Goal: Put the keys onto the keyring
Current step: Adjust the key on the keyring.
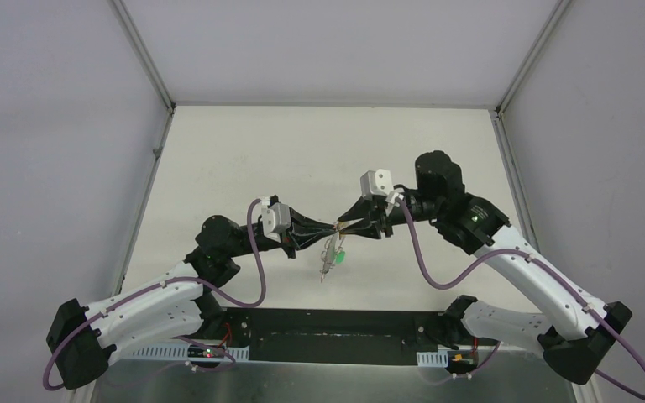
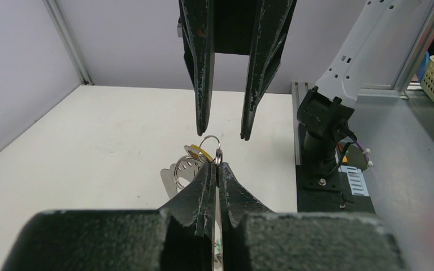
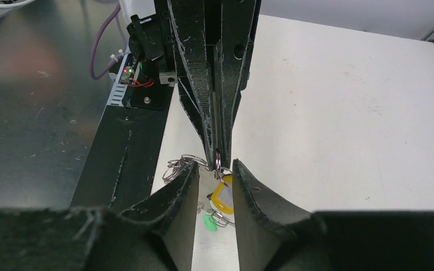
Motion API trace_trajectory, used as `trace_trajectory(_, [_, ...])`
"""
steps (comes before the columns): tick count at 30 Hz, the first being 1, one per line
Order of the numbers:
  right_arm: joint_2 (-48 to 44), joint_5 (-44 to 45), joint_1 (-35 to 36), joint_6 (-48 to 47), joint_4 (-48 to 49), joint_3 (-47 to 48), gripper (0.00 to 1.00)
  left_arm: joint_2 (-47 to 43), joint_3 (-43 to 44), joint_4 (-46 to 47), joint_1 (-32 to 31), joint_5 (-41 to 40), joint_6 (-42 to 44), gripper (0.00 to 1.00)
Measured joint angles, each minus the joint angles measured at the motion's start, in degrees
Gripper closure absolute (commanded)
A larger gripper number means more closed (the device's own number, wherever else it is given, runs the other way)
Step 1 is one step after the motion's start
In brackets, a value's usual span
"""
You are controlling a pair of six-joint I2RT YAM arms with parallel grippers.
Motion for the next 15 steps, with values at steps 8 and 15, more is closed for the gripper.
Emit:
trace_trajectory(8, [0.8,-0.4,0.0,-0.8,-1.8,0.0,0.7,0.0,0.0,0.2,0.0,0.0,-0.2,1.0])
trace_trajectory(15, [0.8,-0.6,0.0,-0.9,-3.2,-0.9,0.7,0.0,0.0,0.2,0.0,0.1,-0.2,1.0])
